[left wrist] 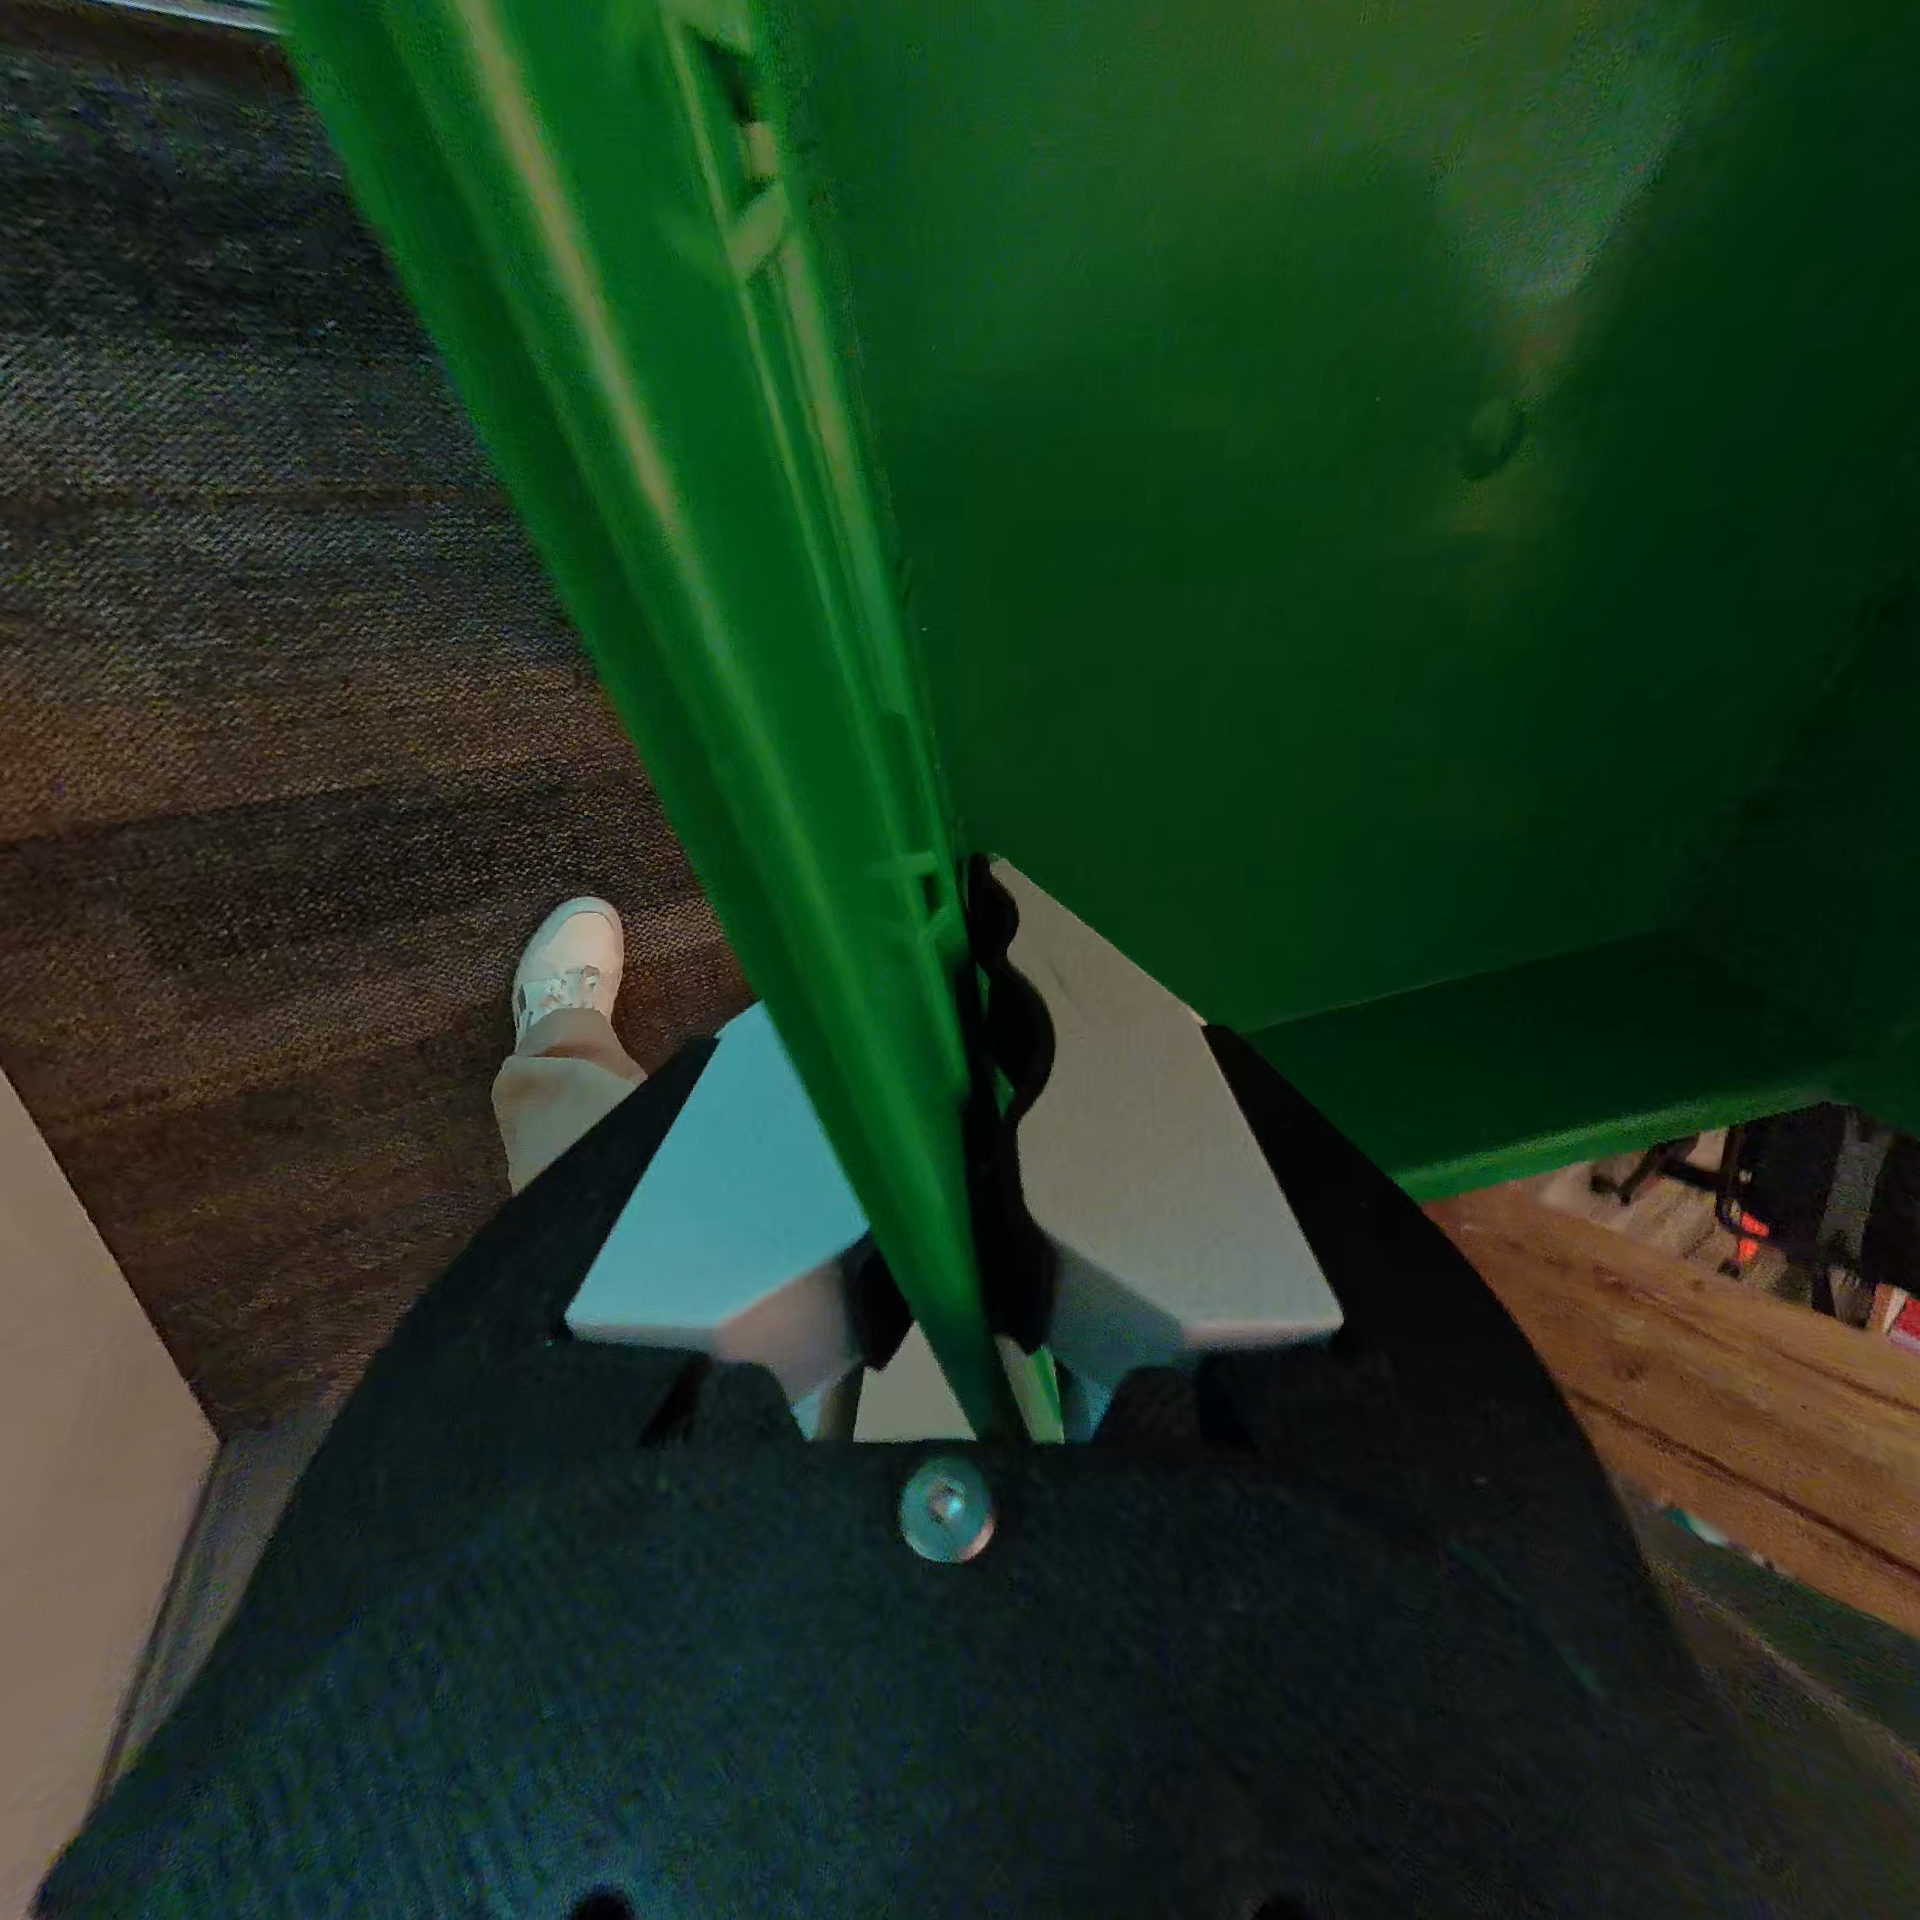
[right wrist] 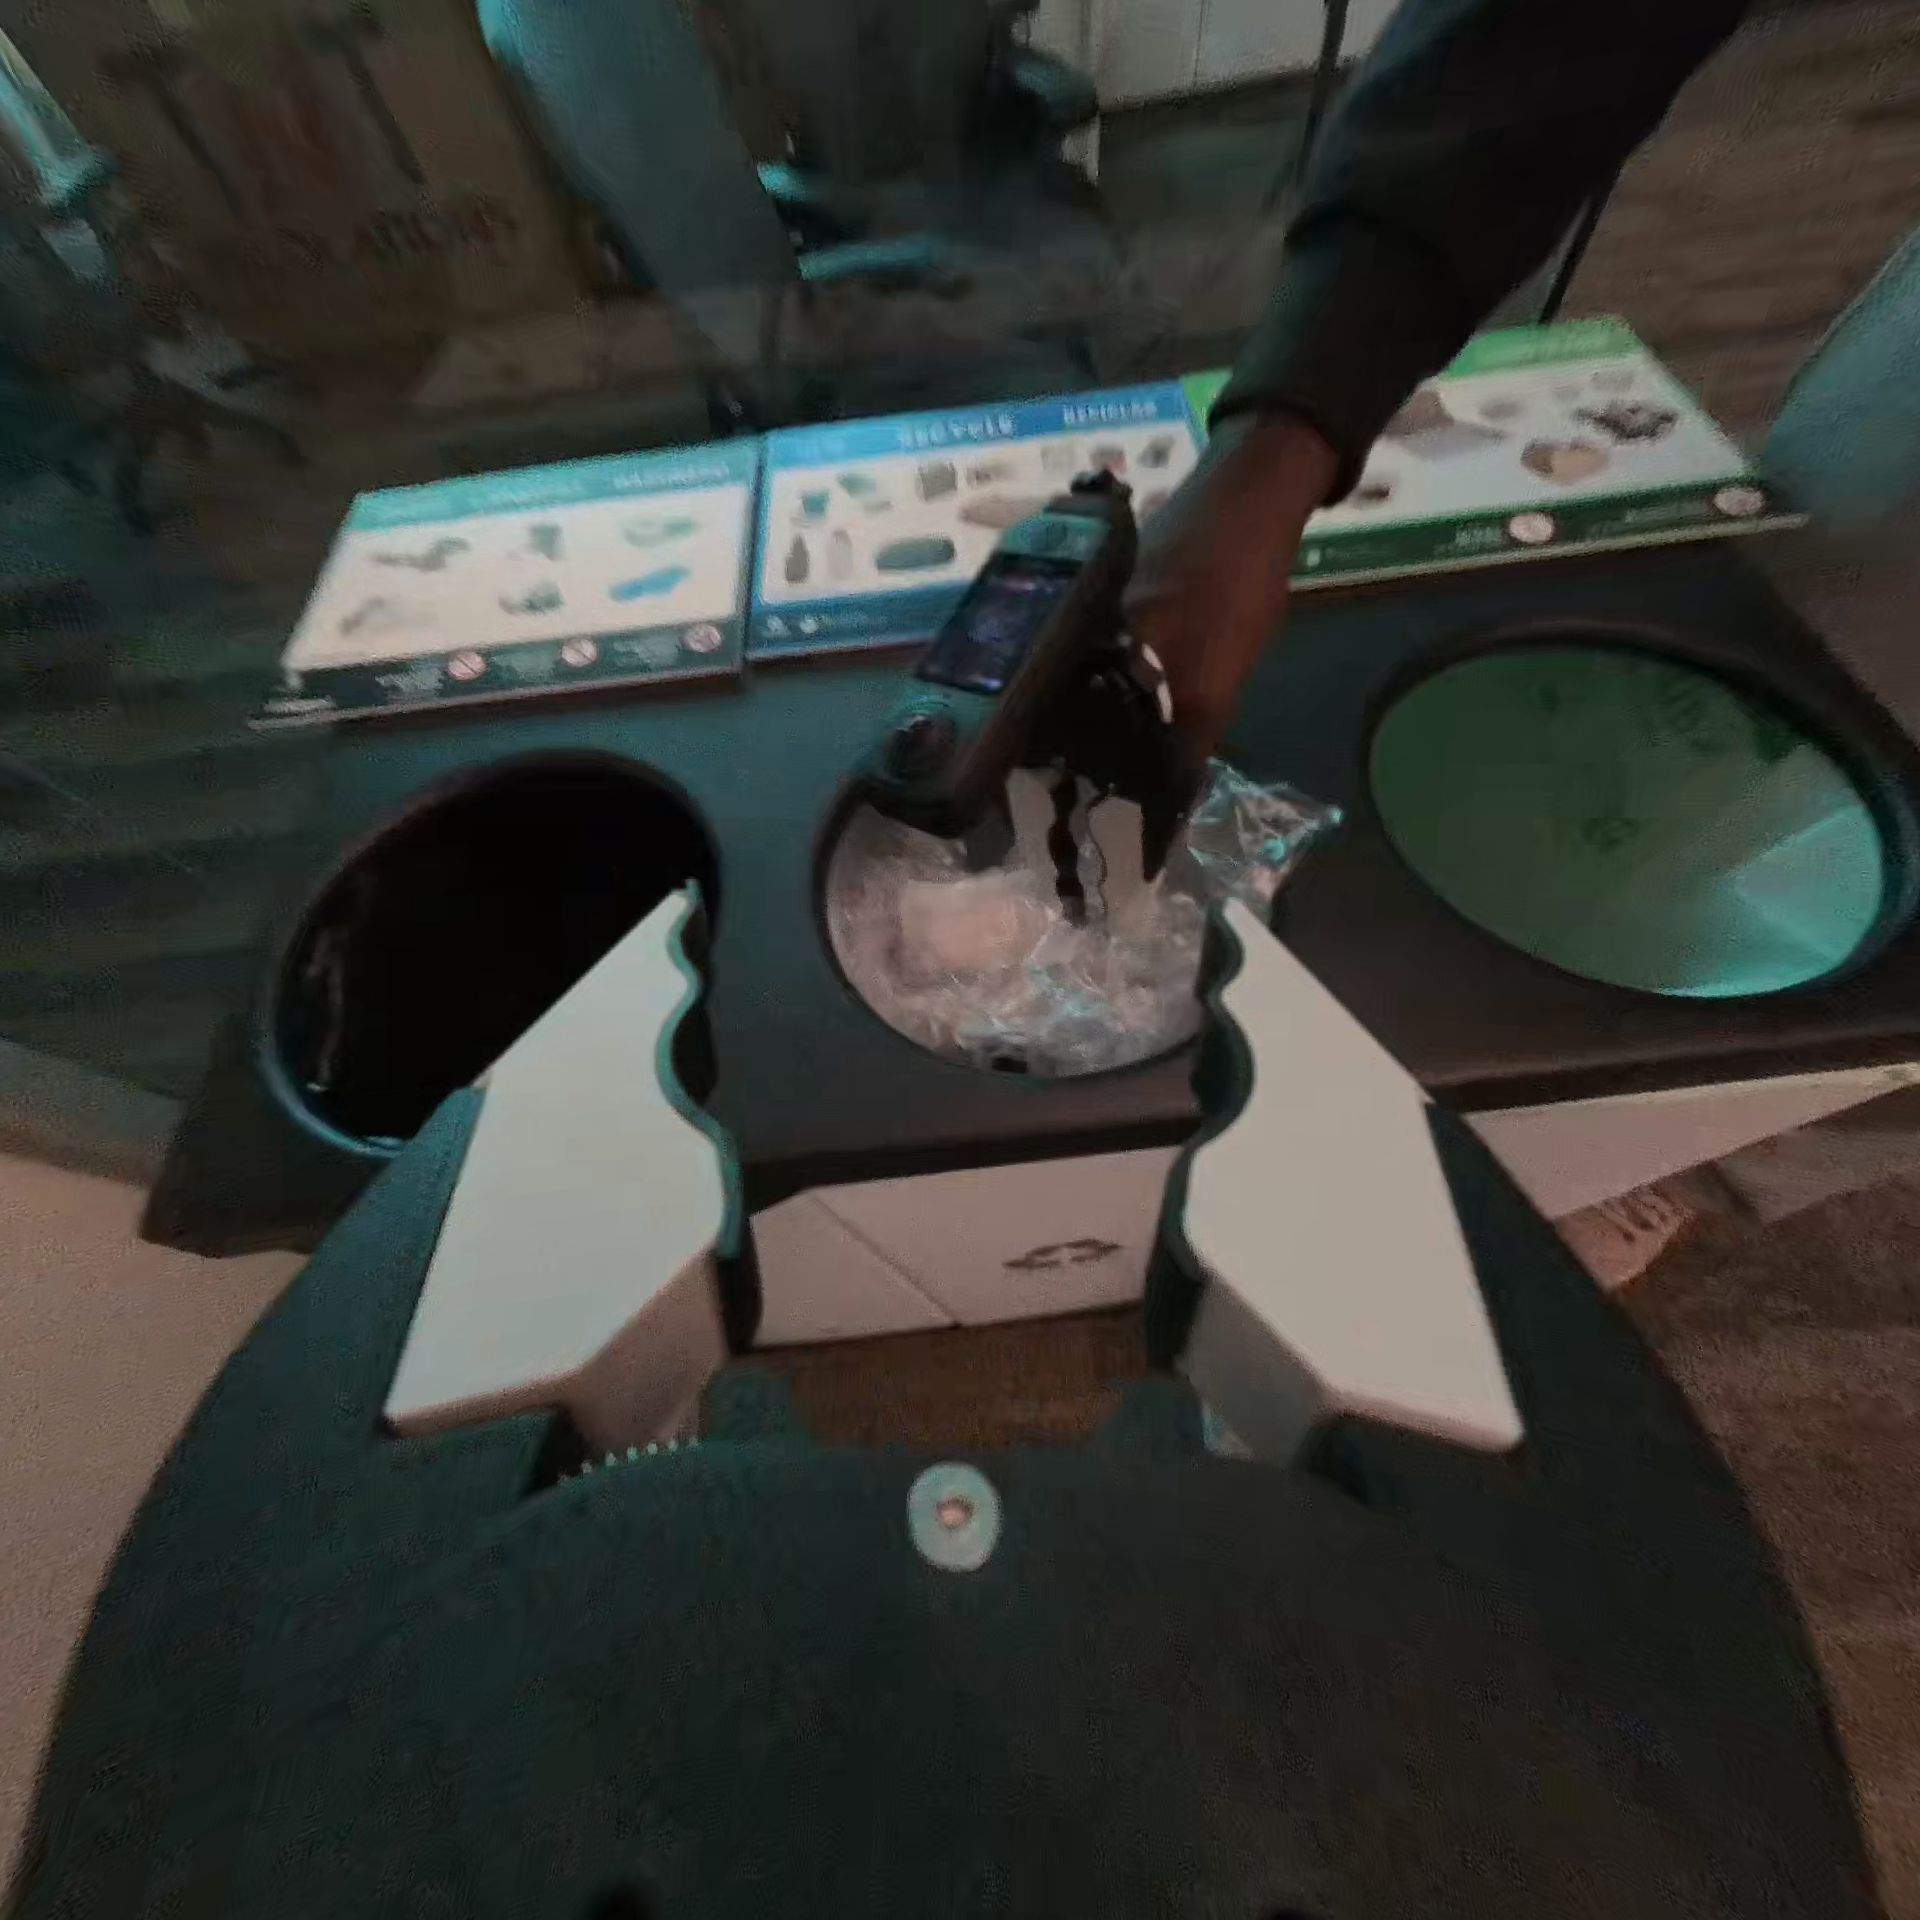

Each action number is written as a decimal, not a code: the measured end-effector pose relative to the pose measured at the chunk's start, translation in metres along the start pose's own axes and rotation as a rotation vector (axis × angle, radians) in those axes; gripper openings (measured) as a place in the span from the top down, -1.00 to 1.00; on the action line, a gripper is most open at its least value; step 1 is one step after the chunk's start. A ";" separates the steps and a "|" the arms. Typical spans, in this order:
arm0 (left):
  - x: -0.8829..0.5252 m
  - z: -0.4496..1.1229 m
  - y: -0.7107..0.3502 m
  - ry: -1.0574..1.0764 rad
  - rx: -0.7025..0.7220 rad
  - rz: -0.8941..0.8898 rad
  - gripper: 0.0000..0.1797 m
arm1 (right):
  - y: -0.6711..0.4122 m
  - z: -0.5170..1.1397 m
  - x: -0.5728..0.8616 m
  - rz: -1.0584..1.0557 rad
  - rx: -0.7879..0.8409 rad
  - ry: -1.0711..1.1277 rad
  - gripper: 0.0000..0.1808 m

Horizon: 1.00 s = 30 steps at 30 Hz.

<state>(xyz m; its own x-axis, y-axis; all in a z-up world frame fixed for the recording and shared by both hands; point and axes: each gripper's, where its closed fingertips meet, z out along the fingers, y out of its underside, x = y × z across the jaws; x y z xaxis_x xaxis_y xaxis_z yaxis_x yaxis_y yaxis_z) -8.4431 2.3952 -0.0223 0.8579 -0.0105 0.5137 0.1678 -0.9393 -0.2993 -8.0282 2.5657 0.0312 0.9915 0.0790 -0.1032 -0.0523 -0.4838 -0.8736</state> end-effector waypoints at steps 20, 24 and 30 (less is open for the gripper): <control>0.000 -0.025 0.086 0.059 0.054 -0.221 1.00 | 0.020 0.070 0.021 -0.015 -0.089 0.074 0.17; -0.005 -0.033 0.087 0.074 0.059 -0.220 1.00 | -0.006 0.068 0.018 0.017 -0.043 0.081 0.21; -0.015 -0.037 0.088 0.080 0.058 -0.229 1.00 | -0.053 0.065 0.026 -0.030 0.032 0.152 0.28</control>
<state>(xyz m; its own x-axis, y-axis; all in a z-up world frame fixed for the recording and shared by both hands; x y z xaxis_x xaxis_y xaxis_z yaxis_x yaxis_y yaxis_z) -8.4594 2.3002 -0.0271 0.7536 0.1714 0.6346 0.3831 -0.8990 -0.2121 -8.0078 2.6498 0.0438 0.9991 -0.0410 -0.0061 -0.0241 -0.4550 -0.8902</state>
